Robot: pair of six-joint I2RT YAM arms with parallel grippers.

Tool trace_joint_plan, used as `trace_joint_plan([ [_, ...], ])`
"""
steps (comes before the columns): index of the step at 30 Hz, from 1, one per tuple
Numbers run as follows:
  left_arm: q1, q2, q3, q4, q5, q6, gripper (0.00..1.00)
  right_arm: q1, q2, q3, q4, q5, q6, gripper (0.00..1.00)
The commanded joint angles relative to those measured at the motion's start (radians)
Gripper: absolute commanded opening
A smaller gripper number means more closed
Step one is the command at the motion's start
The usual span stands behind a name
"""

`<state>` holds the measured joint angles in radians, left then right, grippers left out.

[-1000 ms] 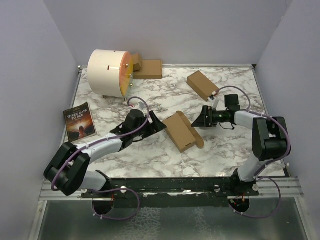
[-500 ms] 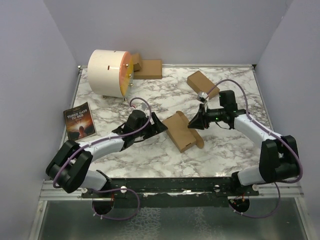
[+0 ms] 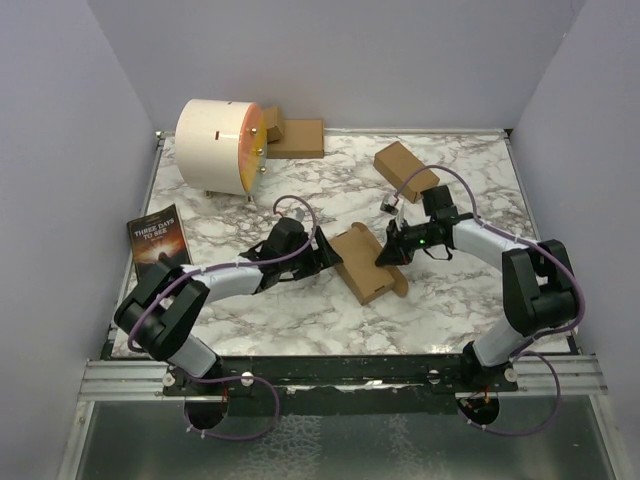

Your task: Fold the paper box

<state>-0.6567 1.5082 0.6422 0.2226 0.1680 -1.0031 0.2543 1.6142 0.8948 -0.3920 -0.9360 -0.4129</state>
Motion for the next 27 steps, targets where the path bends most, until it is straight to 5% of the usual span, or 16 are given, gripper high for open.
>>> trace_joint_plan([
  [1,-0.005,0.054,0.070,0.039,0.033,0.033,0.78,0.006,0.027,0.012,-0.026,0.116,-0.013,0.06],
  [15,-0.005,0.255,0.278,-0.146,0.015,0.164,0.75,0.005,-0.005,0.021,-0.119,-0.048,-0.119,0.10],
  [27,0.000,0.219,0.311,-0.205,-0.079,0.227,0.80,-0.064,-0.179,0.028,-0.214,-0.248,-0.265,0.29],
])
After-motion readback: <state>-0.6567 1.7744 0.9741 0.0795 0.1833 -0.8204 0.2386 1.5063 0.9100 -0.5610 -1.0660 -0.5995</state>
